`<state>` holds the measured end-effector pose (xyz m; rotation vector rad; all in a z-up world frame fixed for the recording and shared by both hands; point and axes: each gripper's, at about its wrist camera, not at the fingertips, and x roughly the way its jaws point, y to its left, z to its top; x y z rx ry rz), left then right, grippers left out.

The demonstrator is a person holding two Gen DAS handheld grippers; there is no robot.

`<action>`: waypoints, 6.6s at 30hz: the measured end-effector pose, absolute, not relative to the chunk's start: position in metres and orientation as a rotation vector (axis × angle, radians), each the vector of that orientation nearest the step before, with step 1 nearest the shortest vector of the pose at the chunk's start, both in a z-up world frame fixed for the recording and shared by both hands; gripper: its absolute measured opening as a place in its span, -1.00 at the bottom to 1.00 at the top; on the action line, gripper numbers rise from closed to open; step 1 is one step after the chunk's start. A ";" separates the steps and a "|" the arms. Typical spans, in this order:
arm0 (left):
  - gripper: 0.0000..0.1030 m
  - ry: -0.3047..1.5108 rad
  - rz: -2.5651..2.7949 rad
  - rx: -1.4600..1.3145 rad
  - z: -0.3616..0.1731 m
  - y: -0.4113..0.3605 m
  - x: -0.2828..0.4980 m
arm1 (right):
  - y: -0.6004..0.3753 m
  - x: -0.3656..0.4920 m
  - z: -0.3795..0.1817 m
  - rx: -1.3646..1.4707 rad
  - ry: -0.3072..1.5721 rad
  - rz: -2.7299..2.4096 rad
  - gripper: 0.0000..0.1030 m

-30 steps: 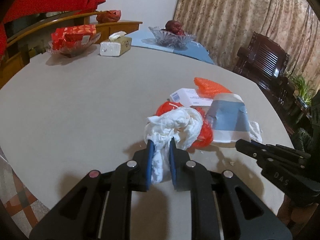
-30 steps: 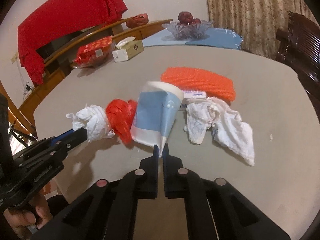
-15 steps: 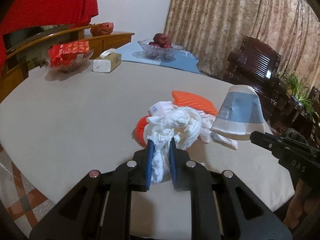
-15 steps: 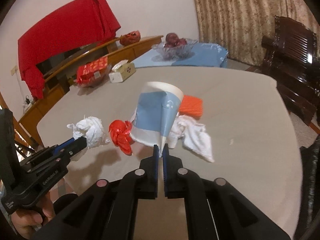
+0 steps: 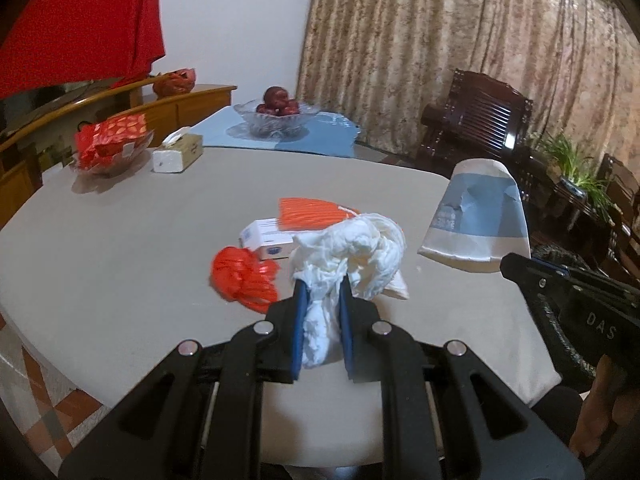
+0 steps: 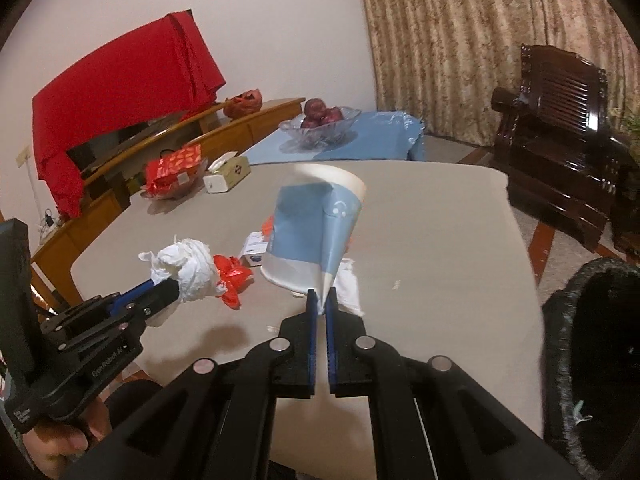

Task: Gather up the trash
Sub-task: 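Carry both items over the bin and open both grippers to drop them, then move both open grippers back over the table toward the plastic bags, then grasp the red plastic bag with the left gripper while the right gripper grasps the white plastic bag, then carry the red bag and white bag over the bin with both grippers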

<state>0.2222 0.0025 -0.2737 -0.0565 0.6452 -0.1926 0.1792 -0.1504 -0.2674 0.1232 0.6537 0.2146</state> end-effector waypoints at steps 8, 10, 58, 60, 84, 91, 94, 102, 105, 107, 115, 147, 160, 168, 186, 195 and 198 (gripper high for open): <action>-0.72 0.628 -0.243 -0.021 -0.263 -0.036 0.212 | -0.183 0.159 -0.260 0.119 0.630 0.157 -0.92; -0.72 0.628 -0.250 -0.012 -0.262 -0.045 0.210 | -0.194 0.155 -0.259 0.121 0.625 0.138 -0.92; 0.01 0.833 -0.450 0.064 -0.309 -0.371 0.175 | -0.506 0.058 -0.315 0.132 0.724 -0.300 -0.41; 0.09 0.826 -0.429 0.069 -0.306 -0.357 0.179 | -0.502 0.057 -0.310 0.136 0.714 -0.303 -0.41; 0.43 0.712 -0.099 -0.015 -0.259 -0.099 0.227 | -0.284 0.125 -0.259 0.118 0.645 0.024 -0.13; 0.43 0.715 -0.024 -0.021 -0.267 -0.038 0.241 | -0.234 0.155 -0.263 0.103 0.666 0.081 -0.13; 0.43 0.729 0.003 -0.019 -0.277 -0.012 0.250 | -0.217 0.169 -0.269 0.097 0.683 0.101 -0.13; 0.45 0.787 0.023 -0.018 -0.306 0.034 0.286 | -0.169 0.216 -0.299 0.065 0.738 0.145 -0.13; 0.46 0.807 0.026 -0.021 -0.319 0.044 0.303 | -0.152 0.236 -0.312 0.045 0.761 0.158 -0.13; 0.46 0.827 0.024 -0.023 -0.329 0.048 0.314 | -0.143 0.249 -0.321 0.036 0.772 0.165 -0.12; 0.46 0.908 -0.023 -0.033 -0.366 0.054 0.349 | -0.121 0.298 -0.351 0.010 0.819 0.175 0.01; -0.79 0.832 -0.075 -0.064 -0.326 0.038 0.306 | -0.139 0.262 -0.315 0.056 0.794 0.232 -0.81; -0.81 0.815 -0.134 -0.055 -0.293 -0.023 0.261 | -0.202 0.206 -0.284 0.098 0.752 0.142 -0.81; -0.81 0.806 -0.199 -0.019 -0.278 -0.077 0.236 | -0.248 0.172 -0.274 0.131 0.729 0.066 -0.81; -0.81 0.813 -0.323 0.016 -0.261 -0.195 0.196 | -0.356 0.099 -0.260 0.156 0.690 -0.103 -0.81; -0.81 0.821 -0.395 0.054 -0.265 -0.252 0.186 | -0.405 0.076 -0.259 0.189 0.676 -0.172 -0.81; -0.81 0.829 -0.410 0.069 -0.268 -0.269 0.184 | -0.418 0.072 -0.262 0.200 0.677 -0.186 -0.81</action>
